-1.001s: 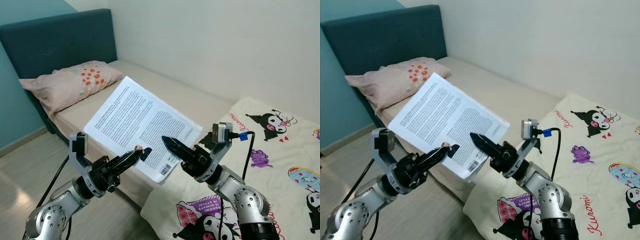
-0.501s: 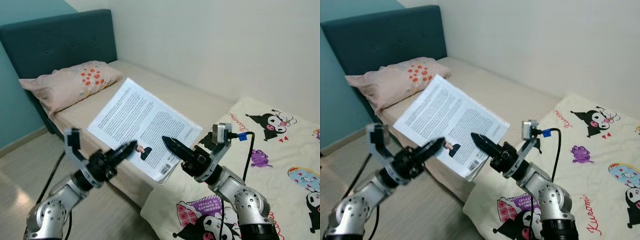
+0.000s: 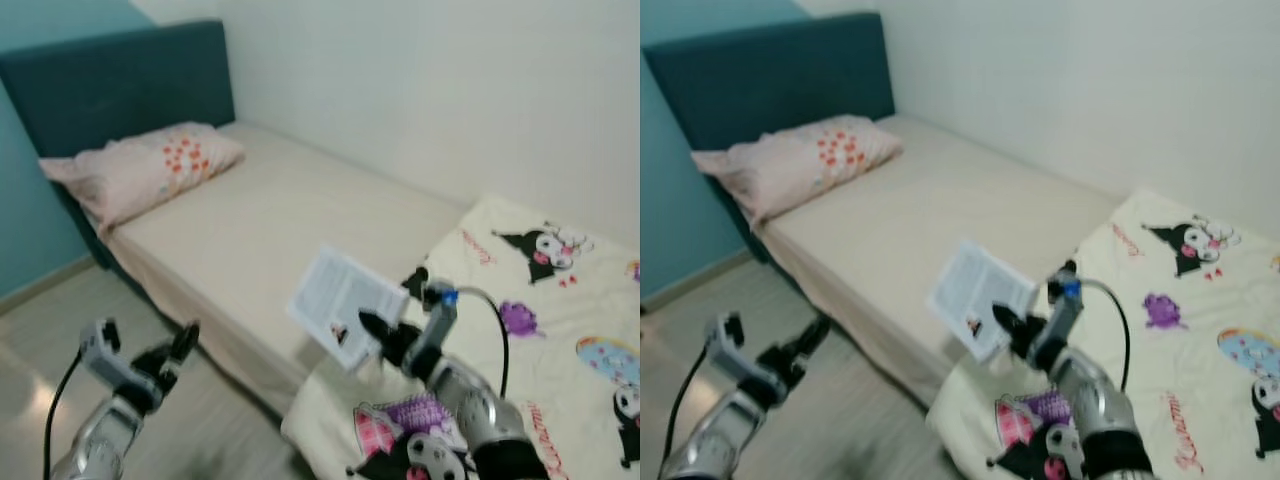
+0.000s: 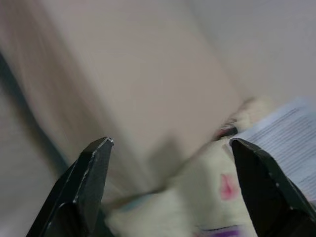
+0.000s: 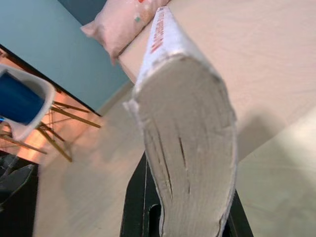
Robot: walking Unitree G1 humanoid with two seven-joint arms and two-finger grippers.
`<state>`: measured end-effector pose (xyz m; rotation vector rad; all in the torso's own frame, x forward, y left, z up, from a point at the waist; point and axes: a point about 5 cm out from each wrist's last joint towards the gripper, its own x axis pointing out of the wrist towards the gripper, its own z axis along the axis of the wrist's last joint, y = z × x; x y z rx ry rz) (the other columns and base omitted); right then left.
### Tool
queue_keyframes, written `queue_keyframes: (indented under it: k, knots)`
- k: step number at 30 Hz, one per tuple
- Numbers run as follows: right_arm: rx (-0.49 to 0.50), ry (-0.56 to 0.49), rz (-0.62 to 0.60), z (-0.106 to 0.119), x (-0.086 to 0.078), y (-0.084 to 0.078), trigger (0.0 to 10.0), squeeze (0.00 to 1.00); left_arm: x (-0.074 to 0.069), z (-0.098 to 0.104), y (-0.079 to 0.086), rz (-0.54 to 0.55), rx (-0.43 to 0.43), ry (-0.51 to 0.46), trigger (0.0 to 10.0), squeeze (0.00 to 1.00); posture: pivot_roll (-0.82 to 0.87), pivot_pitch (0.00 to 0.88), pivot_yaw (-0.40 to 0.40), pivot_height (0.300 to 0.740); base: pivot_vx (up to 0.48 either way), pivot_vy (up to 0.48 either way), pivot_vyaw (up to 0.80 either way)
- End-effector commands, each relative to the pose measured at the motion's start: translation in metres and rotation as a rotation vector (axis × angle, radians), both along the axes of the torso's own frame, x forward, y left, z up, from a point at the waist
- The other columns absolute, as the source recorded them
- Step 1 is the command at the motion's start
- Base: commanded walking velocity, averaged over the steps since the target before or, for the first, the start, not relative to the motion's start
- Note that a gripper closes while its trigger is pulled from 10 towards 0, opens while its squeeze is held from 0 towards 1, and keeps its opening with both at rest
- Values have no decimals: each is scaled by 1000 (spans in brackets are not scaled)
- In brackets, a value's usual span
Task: Clean up the room
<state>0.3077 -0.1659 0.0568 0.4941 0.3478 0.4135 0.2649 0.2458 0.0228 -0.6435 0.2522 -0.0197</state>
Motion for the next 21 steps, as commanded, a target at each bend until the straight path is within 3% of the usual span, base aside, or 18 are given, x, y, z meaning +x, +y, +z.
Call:
queue_keyframes:
  k: [1,2,3,5,15,21]
  knots:
    - [-57,-9,-17,-6,-1,-2,0,0,-25,-34,9,79,108,218,10000,0,-35,0,-45,740,0,0,650]
    - [-80,20,-23,-16,-7,-4,0,0,-41,-52,8,97,152,330,10000,0,-34,0,-47,740,0,0,650]
    - [-80,20,-23,-16,-7,-4,0,0,-41,-52,8,97,152,330,10000,0,-34,0,-47,740,0,0,650]
    - [-91,56,-37,-30,-15,-7,0,0,-63,-73,3,113,190,459,10000,0,-37,0,-46,740,0,0,653]
    - [-206,145,-42,-59,-29,-12,0,0,-86,-95,-9,72,280,603,10000,0,-32,0,-46,740,0,0,652]
    - [-229,198,-71,-70,-38,-18,0,0,-89,-98,-11,75,306,627,10000,0,-29,0,-46,740,0,0,656]
